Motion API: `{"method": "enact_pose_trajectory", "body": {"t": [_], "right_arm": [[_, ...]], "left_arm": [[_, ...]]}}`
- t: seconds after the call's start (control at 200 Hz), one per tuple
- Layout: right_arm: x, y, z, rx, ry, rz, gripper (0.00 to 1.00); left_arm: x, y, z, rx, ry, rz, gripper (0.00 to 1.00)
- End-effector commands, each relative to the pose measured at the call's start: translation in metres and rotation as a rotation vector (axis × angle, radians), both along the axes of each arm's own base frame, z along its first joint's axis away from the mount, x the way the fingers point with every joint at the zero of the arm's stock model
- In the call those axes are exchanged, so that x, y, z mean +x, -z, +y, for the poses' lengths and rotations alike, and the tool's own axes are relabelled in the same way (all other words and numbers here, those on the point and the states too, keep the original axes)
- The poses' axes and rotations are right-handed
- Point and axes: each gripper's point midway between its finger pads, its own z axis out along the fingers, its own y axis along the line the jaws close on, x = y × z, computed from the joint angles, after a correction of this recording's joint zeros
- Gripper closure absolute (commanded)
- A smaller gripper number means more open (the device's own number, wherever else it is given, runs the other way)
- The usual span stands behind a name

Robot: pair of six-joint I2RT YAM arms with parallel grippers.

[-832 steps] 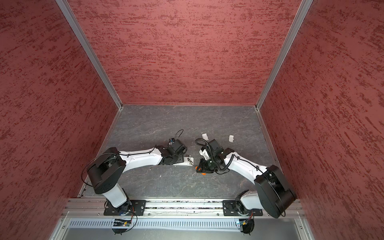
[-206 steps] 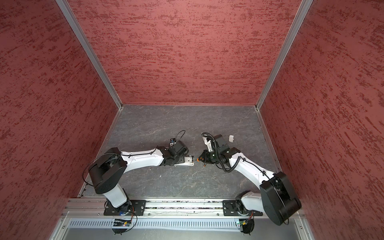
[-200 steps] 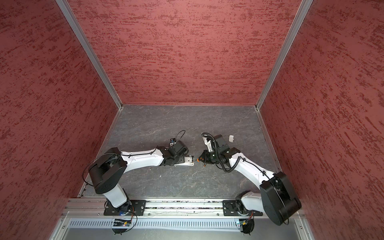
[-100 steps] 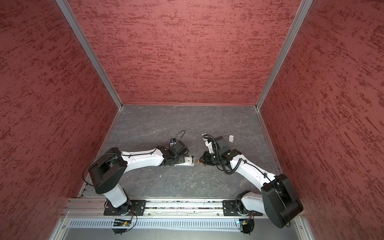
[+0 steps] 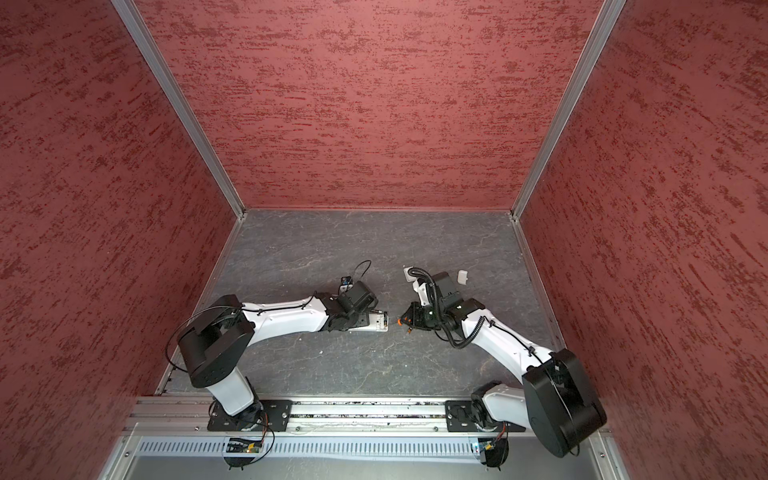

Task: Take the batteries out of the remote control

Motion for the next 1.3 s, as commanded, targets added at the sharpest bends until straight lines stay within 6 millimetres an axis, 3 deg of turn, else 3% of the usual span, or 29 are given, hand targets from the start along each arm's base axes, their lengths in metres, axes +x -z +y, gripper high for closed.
{"method": "enact_pose_trajectory", "body": {"t": [0.0,0.546,0.726,0.967,1.293], "right_arm": [[0.011,-0.001,-0.010,-0.035,0.032,-0.030,1.00],[0.040,-0.014,0.003,0.031,0.033,-0.078,1.00],[0.043,-0.031,0.000,0.006,0.037,-0.110,1.00],[0.029,-0.043,-0.008,-0.025,0.018,-0.110,1.00],[-0.001,-0.030,0.014,0.058,-0.066,-0.030,1.00]], "left_arm": [[-0.048,0.046,0.000,0.052,0.097,0.203,0.39],[-0.053,0.051,0.002,0.054,0.094,0.213,0.39],[-0.052,0.050,0.000,0.048,0.094,0.209,0.39],[-0.049,0.048,-0.004,0.042,0.102,0.200,0.39],[-0.047,0.046,-0.007,0.039,0.110,0.194,0.39]]}}
